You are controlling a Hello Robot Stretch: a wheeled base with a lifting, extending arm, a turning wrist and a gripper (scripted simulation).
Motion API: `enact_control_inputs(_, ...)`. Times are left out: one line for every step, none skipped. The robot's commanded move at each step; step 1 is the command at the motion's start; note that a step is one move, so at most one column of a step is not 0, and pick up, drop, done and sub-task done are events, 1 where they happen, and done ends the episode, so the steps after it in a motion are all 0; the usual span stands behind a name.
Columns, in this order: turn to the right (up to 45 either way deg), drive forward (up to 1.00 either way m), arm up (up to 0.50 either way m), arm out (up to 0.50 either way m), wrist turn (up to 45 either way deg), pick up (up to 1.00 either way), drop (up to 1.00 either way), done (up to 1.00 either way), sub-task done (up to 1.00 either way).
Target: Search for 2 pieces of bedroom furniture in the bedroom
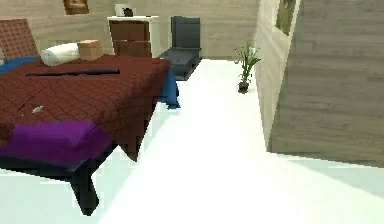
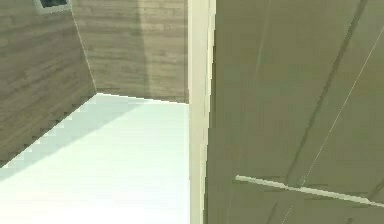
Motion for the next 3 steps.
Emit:
enact_control_inputs(0.0,0.60,0.00,0.00,0.0,0.00,0.00,0.00,0.00)
enact_control_inputs(-45.0,0.00,0.00,0.00,0.0,0.00,0.00,0.00,0.00)
enact_control_inputs(0.0,0.00,0.00,0.00,0.0,0.00,0.00,0.00,1.00)
